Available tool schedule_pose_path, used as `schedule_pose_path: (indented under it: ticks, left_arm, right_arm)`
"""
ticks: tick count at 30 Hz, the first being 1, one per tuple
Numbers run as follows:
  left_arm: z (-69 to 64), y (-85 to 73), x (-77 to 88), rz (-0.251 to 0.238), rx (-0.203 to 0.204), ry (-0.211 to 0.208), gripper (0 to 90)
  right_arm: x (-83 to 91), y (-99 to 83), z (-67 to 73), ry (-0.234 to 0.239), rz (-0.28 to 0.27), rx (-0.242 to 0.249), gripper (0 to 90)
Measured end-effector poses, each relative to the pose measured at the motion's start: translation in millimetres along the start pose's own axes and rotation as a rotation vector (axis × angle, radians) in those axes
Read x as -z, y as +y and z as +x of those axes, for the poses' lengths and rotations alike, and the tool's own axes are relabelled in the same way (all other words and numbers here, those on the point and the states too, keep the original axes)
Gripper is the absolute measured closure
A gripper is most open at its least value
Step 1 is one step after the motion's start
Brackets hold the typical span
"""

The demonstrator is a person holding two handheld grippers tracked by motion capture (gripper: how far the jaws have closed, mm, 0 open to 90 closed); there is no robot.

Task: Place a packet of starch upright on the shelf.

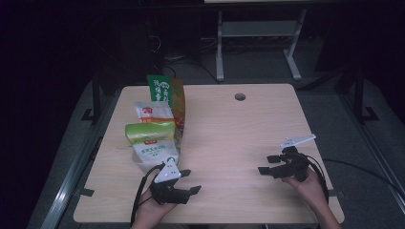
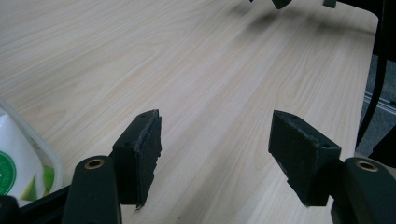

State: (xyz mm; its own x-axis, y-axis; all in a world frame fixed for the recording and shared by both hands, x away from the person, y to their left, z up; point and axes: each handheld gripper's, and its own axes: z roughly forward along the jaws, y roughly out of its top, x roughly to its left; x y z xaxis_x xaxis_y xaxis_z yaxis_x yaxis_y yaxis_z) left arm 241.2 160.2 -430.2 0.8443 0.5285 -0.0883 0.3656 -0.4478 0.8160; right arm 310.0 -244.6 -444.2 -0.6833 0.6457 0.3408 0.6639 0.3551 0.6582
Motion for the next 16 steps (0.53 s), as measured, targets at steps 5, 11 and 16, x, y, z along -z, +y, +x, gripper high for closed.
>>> schedule_pose_path:
  ticks: [5,11,16]
  left_arm:
    - [-0.7,1.8,-2.2,-0.001,-0.006,-0.009,34.0]
    - [-1.8,4.2,-4.8,-0.003,-0.017,-0.022,34.0]
    - [-3.4,5.7,-6.1,-0.004,-0.027,-0.031,34.0]
  right_arm:
    - [2.9,-8.5,2.0,-0.008,-0.009,-0.006,26.1]
    - [5.4,-18.2,6.1,-0.021,-0.017,-0.010,25.3]
    - [8.2,-25.7,11.4,-0.031,-0.028,-0.021,25.0]
